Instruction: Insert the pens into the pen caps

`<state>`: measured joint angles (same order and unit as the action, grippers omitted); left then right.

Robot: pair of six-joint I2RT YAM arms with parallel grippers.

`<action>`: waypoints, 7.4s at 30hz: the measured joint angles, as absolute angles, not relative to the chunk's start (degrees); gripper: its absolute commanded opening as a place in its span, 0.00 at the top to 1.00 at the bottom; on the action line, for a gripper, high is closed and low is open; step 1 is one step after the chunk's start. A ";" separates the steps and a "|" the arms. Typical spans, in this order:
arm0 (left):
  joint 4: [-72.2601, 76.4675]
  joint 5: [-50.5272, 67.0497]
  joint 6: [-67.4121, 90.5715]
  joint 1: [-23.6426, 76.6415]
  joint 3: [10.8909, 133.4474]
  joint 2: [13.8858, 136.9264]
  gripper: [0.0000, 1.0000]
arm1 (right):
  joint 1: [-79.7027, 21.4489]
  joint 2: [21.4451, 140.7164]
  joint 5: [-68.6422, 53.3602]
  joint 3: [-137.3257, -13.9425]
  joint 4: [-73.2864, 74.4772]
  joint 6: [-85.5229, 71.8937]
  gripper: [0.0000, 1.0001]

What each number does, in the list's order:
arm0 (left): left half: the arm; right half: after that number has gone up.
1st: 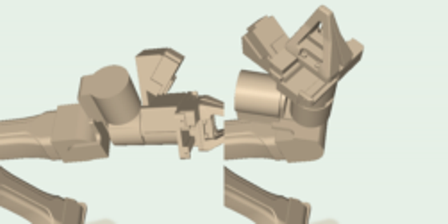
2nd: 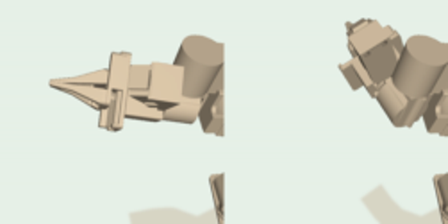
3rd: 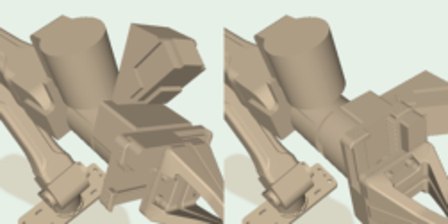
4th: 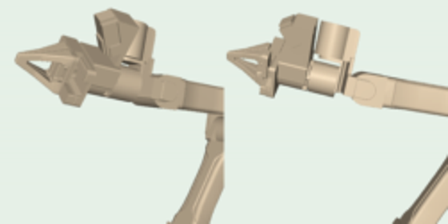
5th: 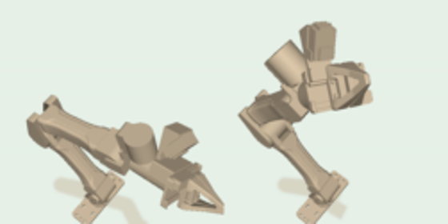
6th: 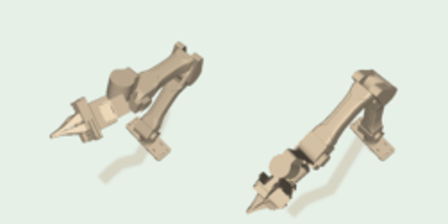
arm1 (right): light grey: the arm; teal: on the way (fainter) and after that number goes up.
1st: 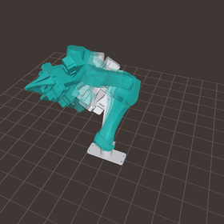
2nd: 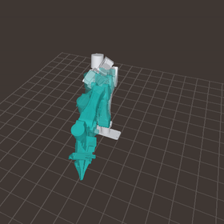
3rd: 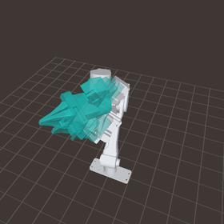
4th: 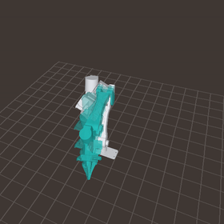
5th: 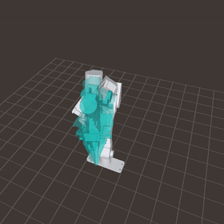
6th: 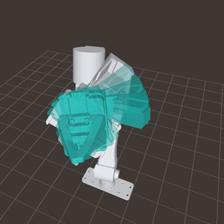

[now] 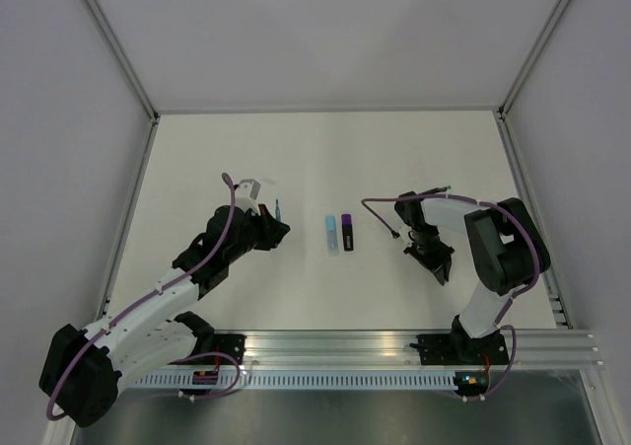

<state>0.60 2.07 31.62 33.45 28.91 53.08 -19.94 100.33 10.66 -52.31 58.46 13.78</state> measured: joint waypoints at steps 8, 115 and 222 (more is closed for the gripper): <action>0.60 2.04 31.62 33.45 28.91 53.08 0.98 | -20.21 97.97 11.99 -53.47 56.55 13.67 1.00; 37.95 45.63 36.62 36.88 20.21 51.86 0.98 | -50.52 59.46 -18.96 -46.11 -10.85 -22.17 1.00; 18.26 37.01 33.52 39.42 30.46 52.88 0.98 | -54.54 59.57 -1.65 -35.27 -32.60 -33.28 1.00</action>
<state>18.26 37.01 33.52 39.42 30.46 52.88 -54.54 59.57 -1.65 -35.27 -32.60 -33.28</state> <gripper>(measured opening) 0.154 0.037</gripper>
